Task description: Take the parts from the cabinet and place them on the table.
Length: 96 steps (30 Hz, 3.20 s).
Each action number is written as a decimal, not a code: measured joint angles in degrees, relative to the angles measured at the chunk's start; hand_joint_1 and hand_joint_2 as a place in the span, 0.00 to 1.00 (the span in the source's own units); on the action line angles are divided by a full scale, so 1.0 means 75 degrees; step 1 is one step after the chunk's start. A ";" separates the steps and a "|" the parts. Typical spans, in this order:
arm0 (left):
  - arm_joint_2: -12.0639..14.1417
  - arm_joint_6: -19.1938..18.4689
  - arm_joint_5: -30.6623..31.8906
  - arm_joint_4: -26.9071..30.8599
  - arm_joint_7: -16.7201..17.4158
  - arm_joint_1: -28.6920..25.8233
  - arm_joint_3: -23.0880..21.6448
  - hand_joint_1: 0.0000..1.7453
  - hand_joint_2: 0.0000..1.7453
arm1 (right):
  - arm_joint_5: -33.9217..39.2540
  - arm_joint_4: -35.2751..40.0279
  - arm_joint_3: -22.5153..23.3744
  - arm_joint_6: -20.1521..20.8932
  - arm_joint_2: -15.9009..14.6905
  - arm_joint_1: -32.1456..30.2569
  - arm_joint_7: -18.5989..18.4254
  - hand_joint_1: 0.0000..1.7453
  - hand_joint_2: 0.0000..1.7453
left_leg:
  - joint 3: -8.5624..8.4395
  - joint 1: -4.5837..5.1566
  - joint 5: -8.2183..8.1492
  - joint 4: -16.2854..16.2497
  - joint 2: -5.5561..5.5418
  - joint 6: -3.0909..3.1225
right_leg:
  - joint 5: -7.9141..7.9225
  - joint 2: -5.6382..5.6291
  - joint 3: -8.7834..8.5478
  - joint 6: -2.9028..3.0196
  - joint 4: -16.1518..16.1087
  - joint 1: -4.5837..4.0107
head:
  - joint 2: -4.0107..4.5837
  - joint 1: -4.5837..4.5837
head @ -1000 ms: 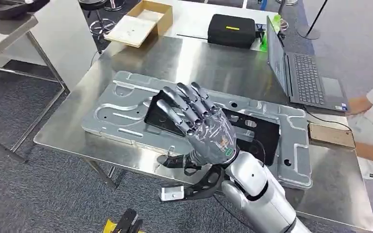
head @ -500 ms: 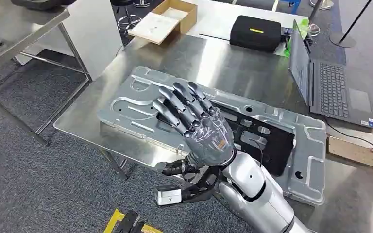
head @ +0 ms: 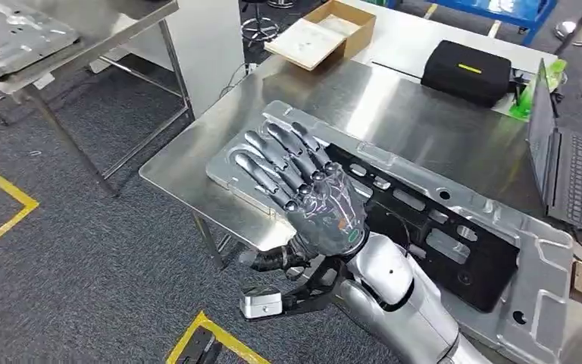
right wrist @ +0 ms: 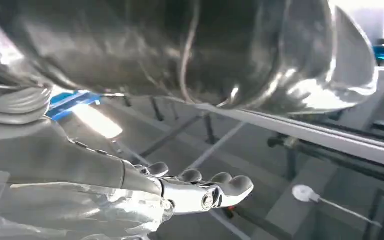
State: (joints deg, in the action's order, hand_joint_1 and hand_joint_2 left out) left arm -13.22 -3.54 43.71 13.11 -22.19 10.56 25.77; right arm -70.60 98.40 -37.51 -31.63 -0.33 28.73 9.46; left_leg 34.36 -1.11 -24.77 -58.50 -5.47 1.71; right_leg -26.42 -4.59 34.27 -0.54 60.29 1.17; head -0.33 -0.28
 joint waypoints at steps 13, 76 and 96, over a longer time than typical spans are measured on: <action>-0.0015 0.0000 -0.0020 0.0000 0.0006 0.0007 0.0000 0.00 0.00 | 0.0050 -0.0003 -0.0050 0.0009 0.0029 0.0072 0.0000 0.00 0.00 | 0.0674 0.0004 -0.0631 -0.1179 0.0582 -0.0332 | 0.0042 0.0593 -0.0169 0.0252 -0.0308 -0.0015 | 0.0000 0.0055; 0.0070 -0.0061 -0.0061 0.0000 0.0035 0.0004 0.0023 0.00 0.00 | 0.0055 -0.0125 -0.0131 -0.0012 0.0015 0.0225 -0.0061 0.00 0.00 | 0.0875 -0.0005 -0.0314 -0.1400 0.0741 -0.0382 | -0.0053 0.1134 -0.0283 0.0187 -0.0360 -0.0035 | 0.0000 0.0085; 0.0102 -0.0041 -0.0076 -0.0003 0.0029 -0.0092 0.0035 0.00 0.00 | 0.0047 -0.0172 -0.0137 -0.0050 -0.0009 0.0027 -0.0087 0.00 0.00 | 0.0257 0.0024 0.0151 -0.0011 -0.0284 -0.0082 | -0.0050 -0.0095 -0.0051 0.0085 -0.0167 -0.0069 | 0.0000 0.0067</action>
State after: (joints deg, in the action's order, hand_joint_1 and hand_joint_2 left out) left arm -12.46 -3.85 43.15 13.09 -21.97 9.86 26.03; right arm -70.25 97.11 -38.53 -32.00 -0.39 28.94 8.81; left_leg 36.29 -0.94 -23.65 -58.59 -7.60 1.09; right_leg -26.79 -5.31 33.89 0.09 59.04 0.65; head -0.33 0.22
